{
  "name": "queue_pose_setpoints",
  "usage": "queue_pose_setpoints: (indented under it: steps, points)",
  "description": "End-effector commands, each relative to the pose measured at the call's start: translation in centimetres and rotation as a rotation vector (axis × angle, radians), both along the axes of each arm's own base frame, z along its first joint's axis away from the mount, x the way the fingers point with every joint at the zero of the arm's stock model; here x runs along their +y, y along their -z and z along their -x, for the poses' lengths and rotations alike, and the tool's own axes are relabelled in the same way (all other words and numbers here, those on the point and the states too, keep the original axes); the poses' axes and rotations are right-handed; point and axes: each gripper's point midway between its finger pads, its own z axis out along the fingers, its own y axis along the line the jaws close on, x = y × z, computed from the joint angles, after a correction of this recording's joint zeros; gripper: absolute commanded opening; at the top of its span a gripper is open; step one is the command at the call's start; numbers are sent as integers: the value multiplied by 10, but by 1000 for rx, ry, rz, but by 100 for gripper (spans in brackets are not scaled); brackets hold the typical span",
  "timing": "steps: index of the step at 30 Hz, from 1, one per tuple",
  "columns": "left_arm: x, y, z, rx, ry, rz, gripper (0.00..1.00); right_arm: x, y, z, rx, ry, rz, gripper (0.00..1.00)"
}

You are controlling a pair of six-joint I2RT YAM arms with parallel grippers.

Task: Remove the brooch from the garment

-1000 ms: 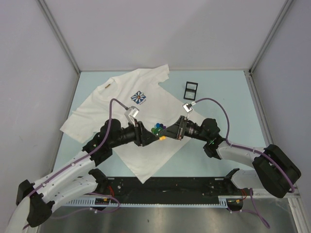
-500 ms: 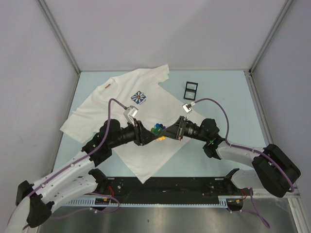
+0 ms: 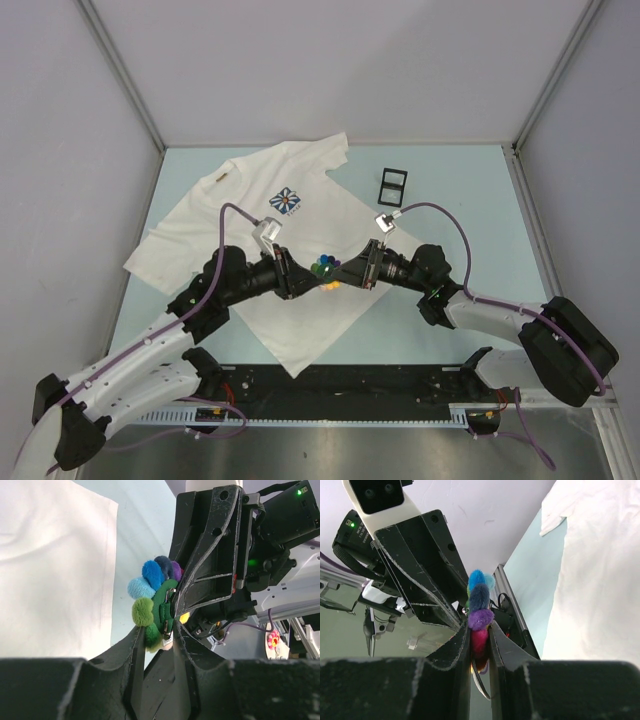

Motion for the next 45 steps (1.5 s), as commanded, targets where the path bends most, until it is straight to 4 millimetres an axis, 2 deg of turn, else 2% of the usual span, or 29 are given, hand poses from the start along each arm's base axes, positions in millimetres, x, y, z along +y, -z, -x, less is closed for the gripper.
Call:
queue_pose_setpoints:
  steps: [1, 17, 28, 36, 45]
  points:
    - [-7, -14, 3, -7, 24, 68, 30, 5, -14, 5, -64, -24, -26, 0]
    - [-12, -15, 7, 39, 48, 101, 23, 7, -14, 9, -80, -42, -20, 0]
    - [-14, -13, 8, 52, 62, 97, 23, 7, -17, 11, -87, -45, -26, 0]
    - [-20, -13, 13, 47, 125, 83, 20, 8, -17, 10, -89, -46, -18, 0]
    - [-25, -14, 19, 38, 186, 79, 21, 8, -18, 10, -90, -47, -19, 0]
